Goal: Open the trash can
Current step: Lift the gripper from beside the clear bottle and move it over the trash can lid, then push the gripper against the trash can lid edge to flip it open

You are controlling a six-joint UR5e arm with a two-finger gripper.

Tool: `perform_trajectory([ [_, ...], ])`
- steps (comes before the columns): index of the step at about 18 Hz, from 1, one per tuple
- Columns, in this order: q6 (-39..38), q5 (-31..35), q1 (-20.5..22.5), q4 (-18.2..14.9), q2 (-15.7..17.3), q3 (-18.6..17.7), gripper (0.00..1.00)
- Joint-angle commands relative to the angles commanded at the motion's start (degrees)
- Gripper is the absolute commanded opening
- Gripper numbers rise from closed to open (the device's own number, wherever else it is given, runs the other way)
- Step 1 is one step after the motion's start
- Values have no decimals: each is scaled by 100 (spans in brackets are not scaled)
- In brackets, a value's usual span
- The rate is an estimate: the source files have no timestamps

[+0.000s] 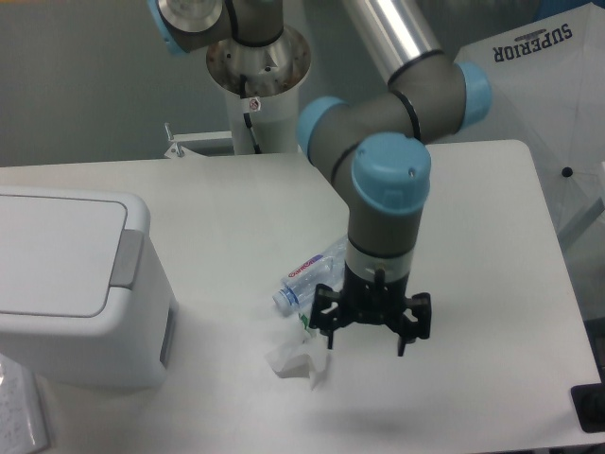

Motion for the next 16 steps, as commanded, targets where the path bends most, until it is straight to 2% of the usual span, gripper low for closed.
perform_trajectory([
  [3,-948,-667,-35,9,272,-9,100],
  [5,-1109,-958,-62,0,501,-44,100],
  [8,-1162,-1231,-351,-26,747,-140,100],
  [11,-1259,-1565,-519,0,1098,-675,100],
  [13,-1180,-1522,-589,61,1318,-1053,100],
  [16,-1179,-1522,-624,210,1363,-1187,100],
])
